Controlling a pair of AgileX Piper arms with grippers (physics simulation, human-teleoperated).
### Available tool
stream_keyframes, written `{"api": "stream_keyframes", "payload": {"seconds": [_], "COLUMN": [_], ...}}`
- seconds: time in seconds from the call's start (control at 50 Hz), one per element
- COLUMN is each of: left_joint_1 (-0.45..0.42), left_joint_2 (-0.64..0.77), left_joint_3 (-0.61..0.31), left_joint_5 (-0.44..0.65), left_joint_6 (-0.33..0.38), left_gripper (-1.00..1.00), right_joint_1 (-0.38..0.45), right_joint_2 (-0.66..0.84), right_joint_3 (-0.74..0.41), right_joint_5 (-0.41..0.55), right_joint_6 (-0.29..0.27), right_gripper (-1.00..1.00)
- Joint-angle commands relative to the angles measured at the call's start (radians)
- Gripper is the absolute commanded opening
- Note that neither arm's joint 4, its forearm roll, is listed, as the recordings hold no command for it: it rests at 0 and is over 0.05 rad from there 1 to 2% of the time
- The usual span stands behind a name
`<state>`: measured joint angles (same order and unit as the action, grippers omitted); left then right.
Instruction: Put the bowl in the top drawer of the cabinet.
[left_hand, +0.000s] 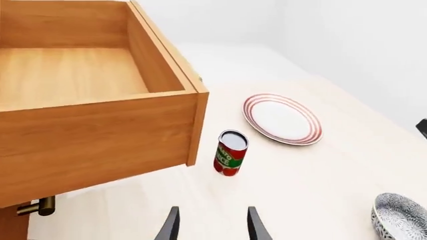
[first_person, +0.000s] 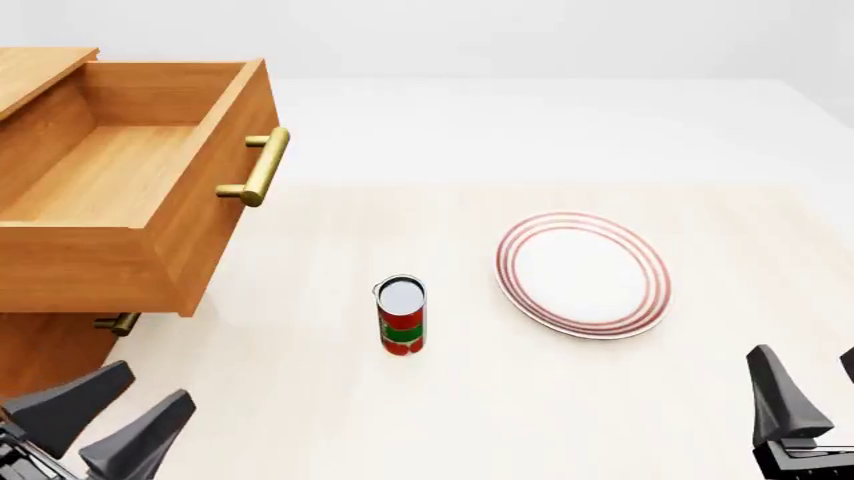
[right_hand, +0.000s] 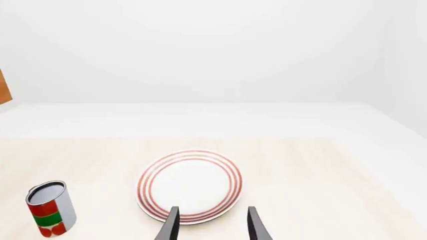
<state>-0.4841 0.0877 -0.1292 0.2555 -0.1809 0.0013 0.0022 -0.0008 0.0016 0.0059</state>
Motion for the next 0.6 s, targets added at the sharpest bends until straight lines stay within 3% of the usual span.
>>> {"api": "stream_keyframes", "payload": {"seconds": [0.02, 0.38, 0.6], "left_joint_1": [-0.120, -0.297, -0.345], "left_joint_2": [0.094, 0.353, 0.491], "left_joint_3": [-0.048, -0.107, -0.151], "left_joint_5": [0.031, -0.033, -0.090], "left_joint_6": [-0.056, -0.138, -0.185], "left_gripper": [1.00, 1.00, 1.00], "right_joint_1": [0.000, 0.000, 0.000], "right_joint_2": [0.000, 0.007, 0.007], "right_joint_3": [0.000, -0.016, -0.016], "right_joint_5": [0.000, 0.008, 0.008], "right_joint_6": [0.000, 0.000, 0.000], "right_gripper": [1.00, 1.00, 1.00]}}
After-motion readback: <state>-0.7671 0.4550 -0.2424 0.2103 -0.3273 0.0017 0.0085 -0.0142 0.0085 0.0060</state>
